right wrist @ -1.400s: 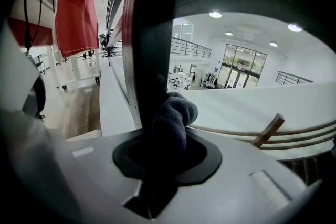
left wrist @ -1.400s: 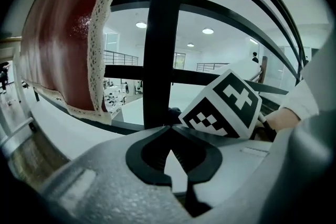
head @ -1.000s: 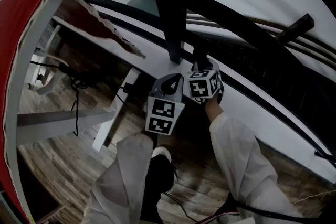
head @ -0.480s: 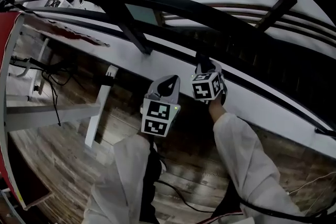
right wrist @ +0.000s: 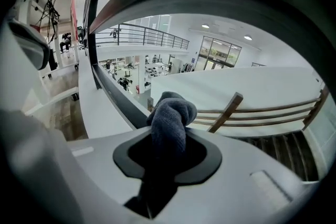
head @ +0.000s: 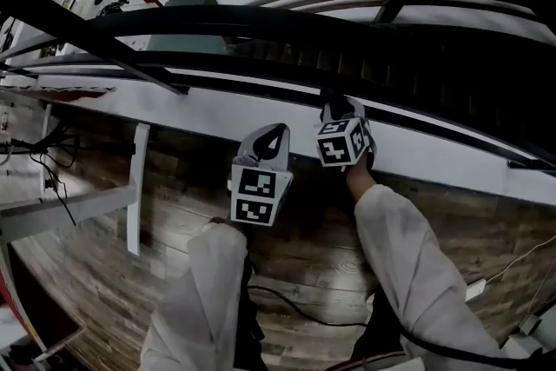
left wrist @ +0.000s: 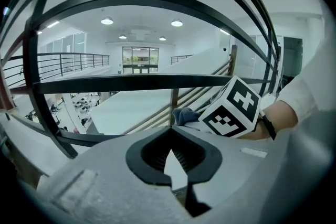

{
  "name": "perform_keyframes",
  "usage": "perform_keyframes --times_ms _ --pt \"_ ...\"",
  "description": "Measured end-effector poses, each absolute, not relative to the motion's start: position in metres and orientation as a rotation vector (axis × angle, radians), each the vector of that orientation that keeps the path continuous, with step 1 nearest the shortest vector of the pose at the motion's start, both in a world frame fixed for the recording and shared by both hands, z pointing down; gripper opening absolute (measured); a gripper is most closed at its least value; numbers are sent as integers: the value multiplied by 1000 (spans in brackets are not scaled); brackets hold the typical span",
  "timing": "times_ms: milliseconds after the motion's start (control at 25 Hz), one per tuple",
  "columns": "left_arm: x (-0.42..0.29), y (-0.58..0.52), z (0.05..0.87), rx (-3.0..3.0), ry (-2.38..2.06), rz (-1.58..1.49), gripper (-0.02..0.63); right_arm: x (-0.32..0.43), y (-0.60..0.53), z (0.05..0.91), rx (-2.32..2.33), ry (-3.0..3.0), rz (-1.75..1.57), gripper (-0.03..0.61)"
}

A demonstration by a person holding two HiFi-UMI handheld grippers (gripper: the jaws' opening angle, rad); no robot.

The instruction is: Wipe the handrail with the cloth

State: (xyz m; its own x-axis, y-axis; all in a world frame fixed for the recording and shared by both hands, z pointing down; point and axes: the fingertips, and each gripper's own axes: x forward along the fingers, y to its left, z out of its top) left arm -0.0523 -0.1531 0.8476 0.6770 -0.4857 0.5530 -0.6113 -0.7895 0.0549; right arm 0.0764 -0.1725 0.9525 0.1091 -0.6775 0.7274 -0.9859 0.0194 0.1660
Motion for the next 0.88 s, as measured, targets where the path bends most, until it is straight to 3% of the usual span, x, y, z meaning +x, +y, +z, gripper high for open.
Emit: perform_keyframes --times_ms 880 --pt "192 -35 868 2800 -533 779 2 318 0 946 1886 -1447 594 90"
